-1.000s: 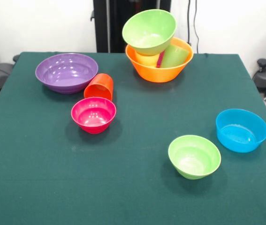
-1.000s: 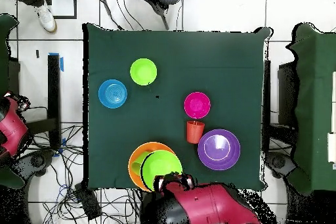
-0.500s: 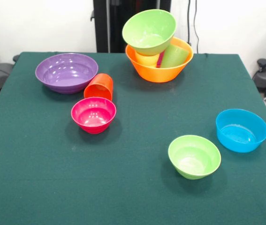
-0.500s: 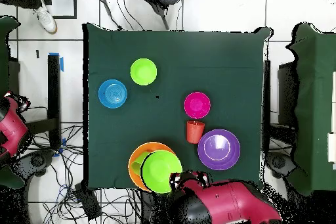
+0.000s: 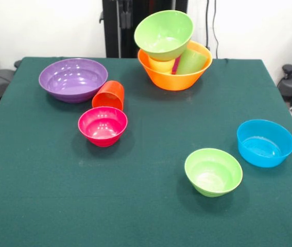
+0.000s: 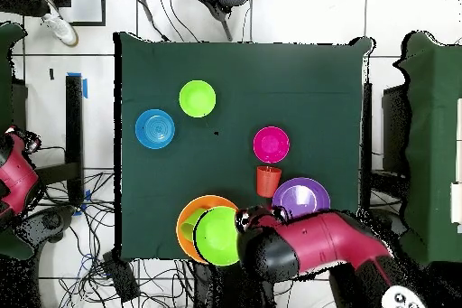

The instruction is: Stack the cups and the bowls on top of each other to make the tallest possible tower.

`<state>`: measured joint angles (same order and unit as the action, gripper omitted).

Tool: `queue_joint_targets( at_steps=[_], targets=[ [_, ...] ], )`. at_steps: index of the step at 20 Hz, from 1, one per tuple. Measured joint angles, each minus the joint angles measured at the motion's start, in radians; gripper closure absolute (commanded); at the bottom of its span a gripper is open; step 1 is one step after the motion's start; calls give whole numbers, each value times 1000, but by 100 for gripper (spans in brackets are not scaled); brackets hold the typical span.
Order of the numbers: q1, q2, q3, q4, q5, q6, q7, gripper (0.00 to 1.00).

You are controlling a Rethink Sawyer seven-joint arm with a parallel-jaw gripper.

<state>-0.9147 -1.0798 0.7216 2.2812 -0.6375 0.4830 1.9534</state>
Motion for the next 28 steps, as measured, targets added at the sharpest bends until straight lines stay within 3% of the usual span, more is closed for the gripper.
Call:
queue_joint_targets(
  at_steps=[6,12,21,28],
  targets=[
    [10,80,16,-120,-1,11,0,100],
    [5,111,44,-187,-1,16,-1,100],
    [-103,57,125,-195,-4,29,-37,100],
    [-189,38,174,-227,-8,102,-93,100]
  ],
)
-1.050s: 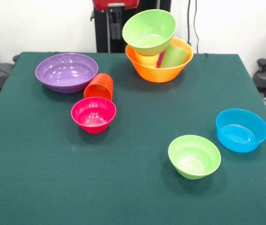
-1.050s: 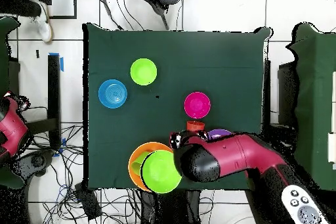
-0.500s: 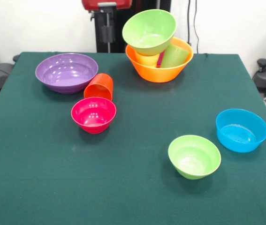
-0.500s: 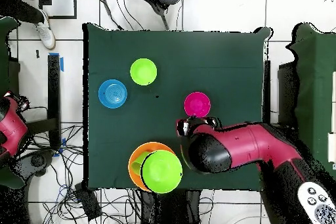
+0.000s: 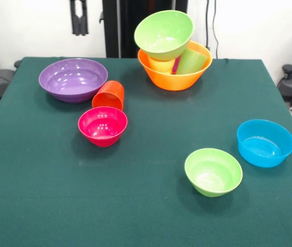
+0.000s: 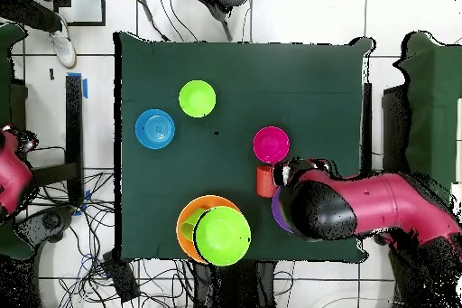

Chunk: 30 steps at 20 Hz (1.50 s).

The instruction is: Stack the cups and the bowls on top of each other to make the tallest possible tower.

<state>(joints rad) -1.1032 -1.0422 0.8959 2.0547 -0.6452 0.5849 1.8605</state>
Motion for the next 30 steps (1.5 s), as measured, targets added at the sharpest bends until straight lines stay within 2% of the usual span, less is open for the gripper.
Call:
queue_joint_targets(
  at_steps=[6,19,30],
  targets=[
    [-8,31,4,-61,-19,38,-34,100],
    [43,163,5,-220,-58,77,-52,100],
    [56,204,7,-302,-64,77,-52,100]
  ],
)
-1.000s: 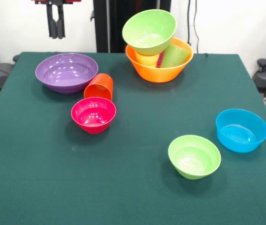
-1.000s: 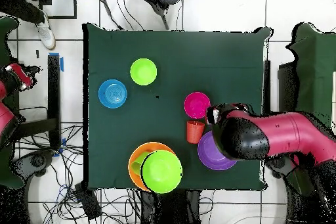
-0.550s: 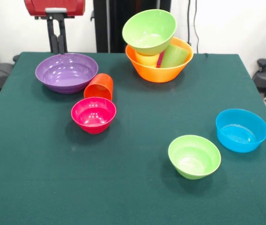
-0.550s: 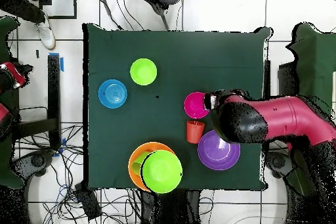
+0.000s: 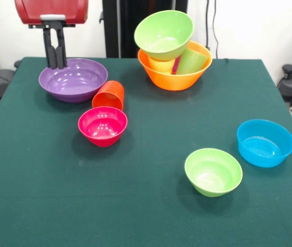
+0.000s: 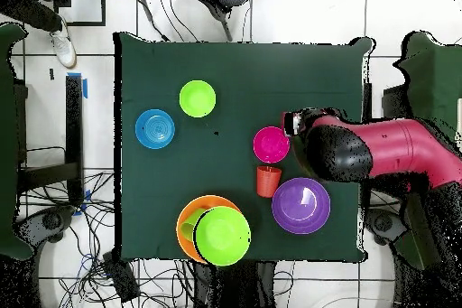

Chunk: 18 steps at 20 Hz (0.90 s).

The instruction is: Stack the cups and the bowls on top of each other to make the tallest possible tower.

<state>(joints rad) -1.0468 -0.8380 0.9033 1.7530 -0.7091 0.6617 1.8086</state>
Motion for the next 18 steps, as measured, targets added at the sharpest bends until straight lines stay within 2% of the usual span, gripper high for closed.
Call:
queue_joint_targets(
  at_steps=[10,18],
  targets=[
    [0,15,10,-31,-3,0,0,100],
    [0,93,56,-65,-3,0,0,100]
  ],
)
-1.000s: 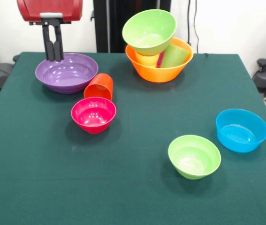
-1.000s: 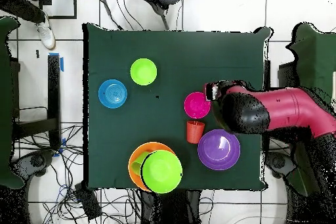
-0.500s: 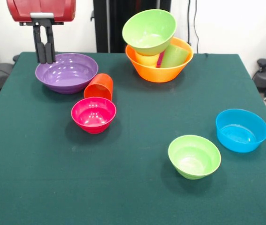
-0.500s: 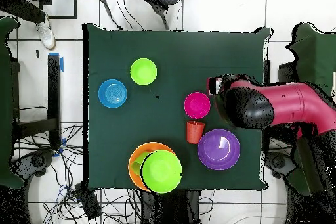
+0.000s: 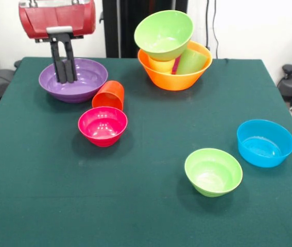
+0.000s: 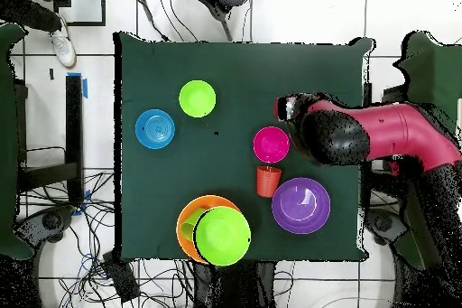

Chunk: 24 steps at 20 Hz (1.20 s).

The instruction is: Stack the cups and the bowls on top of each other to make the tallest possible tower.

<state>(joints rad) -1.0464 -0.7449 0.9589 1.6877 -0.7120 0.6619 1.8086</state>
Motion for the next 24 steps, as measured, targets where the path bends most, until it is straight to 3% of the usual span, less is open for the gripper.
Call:
queue_joint_targets(
  at_steps=[9,24],
  targets=[
    [0,59,27,-19,-3,0,0,100],
    [-5,66,47,-19,-7,0,0,100]
  ],
)
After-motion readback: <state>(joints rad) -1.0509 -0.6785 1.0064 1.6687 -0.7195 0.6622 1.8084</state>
